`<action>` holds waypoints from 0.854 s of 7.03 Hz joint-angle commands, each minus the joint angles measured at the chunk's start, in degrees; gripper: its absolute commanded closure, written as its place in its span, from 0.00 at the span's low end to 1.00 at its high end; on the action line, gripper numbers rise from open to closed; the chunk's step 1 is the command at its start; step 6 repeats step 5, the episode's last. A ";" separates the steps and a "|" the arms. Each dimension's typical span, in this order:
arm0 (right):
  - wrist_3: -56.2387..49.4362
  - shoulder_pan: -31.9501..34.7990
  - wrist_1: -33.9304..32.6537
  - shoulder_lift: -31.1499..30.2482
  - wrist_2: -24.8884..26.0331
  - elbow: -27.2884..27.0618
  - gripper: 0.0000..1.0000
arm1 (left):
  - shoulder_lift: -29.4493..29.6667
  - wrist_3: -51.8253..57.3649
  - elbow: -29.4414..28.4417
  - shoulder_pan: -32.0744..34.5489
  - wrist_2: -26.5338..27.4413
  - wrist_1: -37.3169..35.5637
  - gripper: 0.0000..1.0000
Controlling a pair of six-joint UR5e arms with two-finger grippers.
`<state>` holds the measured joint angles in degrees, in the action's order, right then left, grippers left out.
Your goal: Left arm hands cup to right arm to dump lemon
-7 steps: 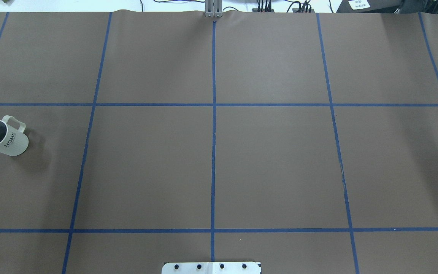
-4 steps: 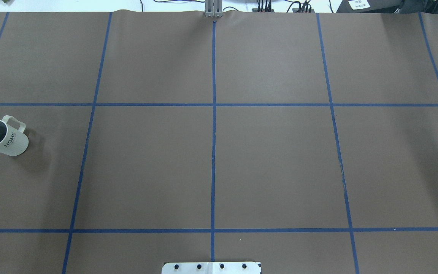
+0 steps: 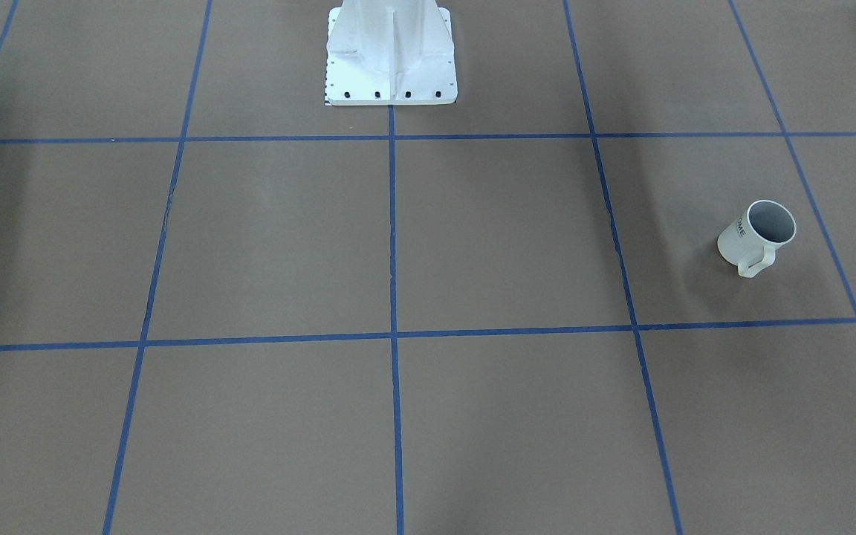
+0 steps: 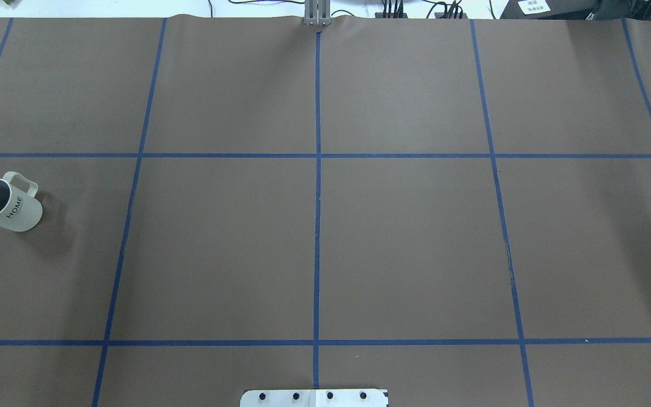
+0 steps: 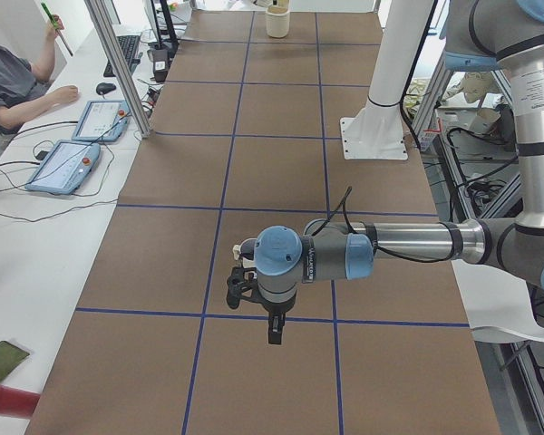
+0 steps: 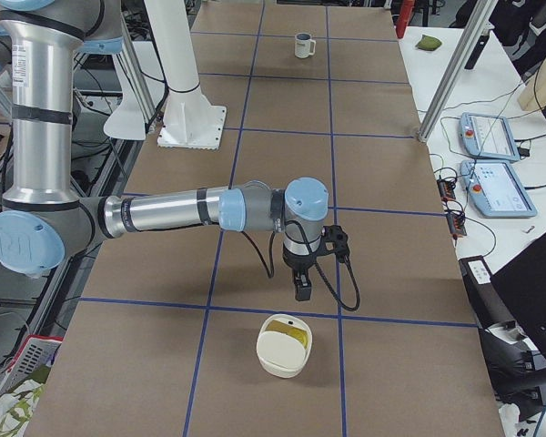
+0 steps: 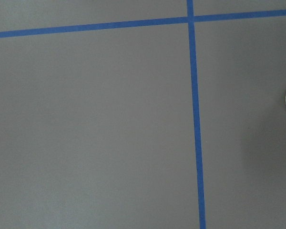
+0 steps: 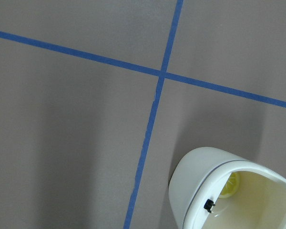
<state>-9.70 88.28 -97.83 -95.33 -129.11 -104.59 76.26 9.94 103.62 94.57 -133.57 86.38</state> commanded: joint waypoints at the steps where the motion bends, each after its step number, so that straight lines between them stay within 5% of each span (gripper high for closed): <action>1: -0.06 -0.04 -0.08 -0.03 0.00 0.96 0.00 | 0.20 0.08 0.18 -0.18 -0.38 2.29 0.00; 6: 0.12 -0.04 -0.08 -0.03 0.00 1.41 0.00 | 0.21 0.08 1.23 -0.09 -0.03 2.39 0.00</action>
